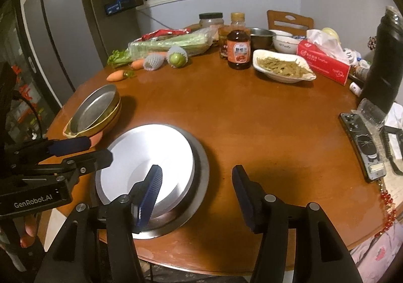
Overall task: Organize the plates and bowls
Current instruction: 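Grasp the steel bowl rim with the left gripper, then lift the steel bowl with the left gripper and carry it toward the grey pan, then lower the steel bowl onto the grey pan with the left gripper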
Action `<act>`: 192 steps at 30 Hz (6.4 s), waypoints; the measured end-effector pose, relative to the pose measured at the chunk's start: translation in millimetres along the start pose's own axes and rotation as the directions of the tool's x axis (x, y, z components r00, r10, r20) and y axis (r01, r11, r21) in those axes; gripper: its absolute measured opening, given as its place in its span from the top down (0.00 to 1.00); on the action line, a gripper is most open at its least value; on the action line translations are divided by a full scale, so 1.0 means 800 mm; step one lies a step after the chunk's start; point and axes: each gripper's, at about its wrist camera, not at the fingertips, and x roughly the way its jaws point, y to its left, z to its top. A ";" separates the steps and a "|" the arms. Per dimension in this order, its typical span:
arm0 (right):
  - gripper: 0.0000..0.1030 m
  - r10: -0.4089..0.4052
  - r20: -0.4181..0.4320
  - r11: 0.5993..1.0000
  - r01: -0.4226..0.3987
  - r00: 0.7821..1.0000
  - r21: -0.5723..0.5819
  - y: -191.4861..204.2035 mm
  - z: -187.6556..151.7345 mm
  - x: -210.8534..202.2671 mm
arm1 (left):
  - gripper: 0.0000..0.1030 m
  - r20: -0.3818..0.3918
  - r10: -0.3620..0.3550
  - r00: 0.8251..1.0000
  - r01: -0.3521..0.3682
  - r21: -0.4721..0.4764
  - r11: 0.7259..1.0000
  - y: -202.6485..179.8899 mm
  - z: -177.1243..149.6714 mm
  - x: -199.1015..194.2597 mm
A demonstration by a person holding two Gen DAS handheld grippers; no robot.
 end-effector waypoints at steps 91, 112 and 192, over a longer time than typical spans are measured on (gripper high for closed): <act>0.61 0.126 -0.029 0.992 -0.126 0.992 0.020 0.019 0.007 0.039 | 0.52 -0.004 0.009 1.000 -0.009 0.001 1.000 0.019 0.000 0.031; 0.62 0.168 0.023 0.985 -0.167 0.986 -0.043 0.068 0.034 0.024 | 0.52 0.071 0.050 0.996 -0.047 -0.052 0.998 0.059 0.000 -0.018; 0.62 0.185 -0.109 0.961 -0.203 0.977 -0.188 0.205 0.156 0.153 | 0.52 0.004 0.147 0.989 -0.142 -0.217 0.966 0.224 0.063 0.016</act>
